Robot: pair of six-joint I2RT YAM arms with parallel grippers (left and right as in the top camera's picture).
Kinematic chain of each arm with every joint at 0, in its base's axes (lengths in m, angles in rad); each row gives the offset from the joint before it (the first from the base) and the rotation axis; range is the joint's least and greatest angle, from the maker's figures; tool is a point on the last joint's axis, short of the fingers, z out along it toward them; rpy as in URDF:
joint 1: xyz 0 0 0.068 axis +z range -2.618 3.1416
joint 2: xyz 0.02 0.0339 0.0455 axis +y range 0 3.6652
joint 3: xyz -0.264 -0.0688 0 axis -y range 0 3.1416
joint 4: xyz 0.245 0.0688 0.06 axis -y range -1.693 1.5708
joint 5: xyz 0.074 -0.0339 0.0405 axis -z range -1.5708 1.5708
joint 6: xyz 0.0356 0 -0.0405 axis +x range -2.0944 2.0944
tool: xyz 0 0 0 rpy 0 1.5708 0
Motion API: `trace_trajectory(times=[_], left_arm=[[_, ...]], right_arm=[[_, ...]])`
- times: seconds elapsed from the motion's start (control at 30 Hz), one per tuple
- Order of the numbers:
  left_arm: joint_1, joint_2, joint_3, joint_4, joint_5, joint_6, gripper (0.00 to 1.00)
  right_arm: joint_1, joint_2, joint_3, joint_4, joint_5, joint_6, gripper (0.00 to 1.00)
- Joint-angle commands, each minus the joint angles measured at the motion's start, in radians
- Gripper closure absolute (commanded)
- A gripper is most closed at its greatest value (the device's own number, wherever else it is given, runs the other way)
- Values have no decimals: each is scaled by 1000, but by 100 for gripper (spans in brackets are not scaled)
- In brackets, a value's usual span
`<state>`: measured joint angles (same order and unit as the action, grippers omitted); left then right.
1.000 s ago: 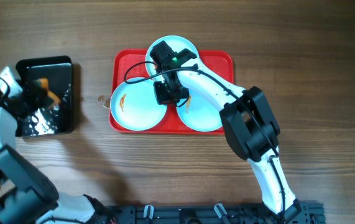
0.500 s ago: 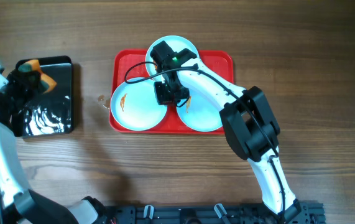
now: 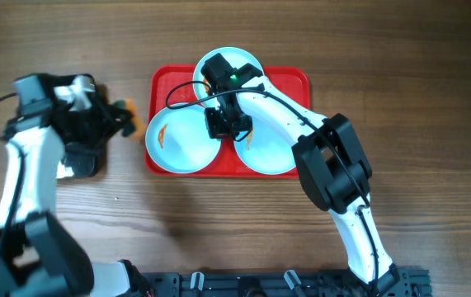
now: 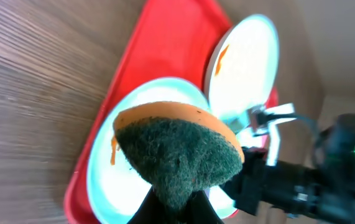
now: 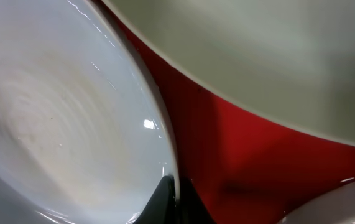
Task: Clean dirty plates on tray and stack at the side
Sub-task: 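Bring the sponge in the left gripper onto the left white plate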
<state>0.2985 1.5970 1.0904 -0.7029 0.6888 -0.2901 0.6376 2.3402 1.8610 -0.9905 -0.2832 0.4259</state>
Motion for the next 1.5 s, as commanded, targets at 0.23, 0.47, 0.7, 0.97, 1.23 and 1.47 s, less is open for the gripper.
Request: trace_trajectory(times=[0.23, 0.47, 0.7, 0.97, 1.23, 1.47], left_arm=[[-222, 227, 6, 90, -6, 24, 96], [-251, 243, 6, 79, -86, 20, 96], [-309, 243, -17, 87, -226, 20, 96], [-404, 243, -21, 121, -348, 20, 96], [-415, 245, -55, 121, -524, 14, 96], [-414, 249, -135, 137, -855, 24, 96]], right_arm=[[10, 38, -10, -14, -59, -4, 96], [10, 38, -10, -11, -59, 4, 96], [10, 38, -10, 0, -58, 16, 96], [10, 38, -10, 3, -58, 21, 96], [9, 38, -10, 4, -58, 21, 96], [9, 38, -10, 0, -58, 21, 96]])
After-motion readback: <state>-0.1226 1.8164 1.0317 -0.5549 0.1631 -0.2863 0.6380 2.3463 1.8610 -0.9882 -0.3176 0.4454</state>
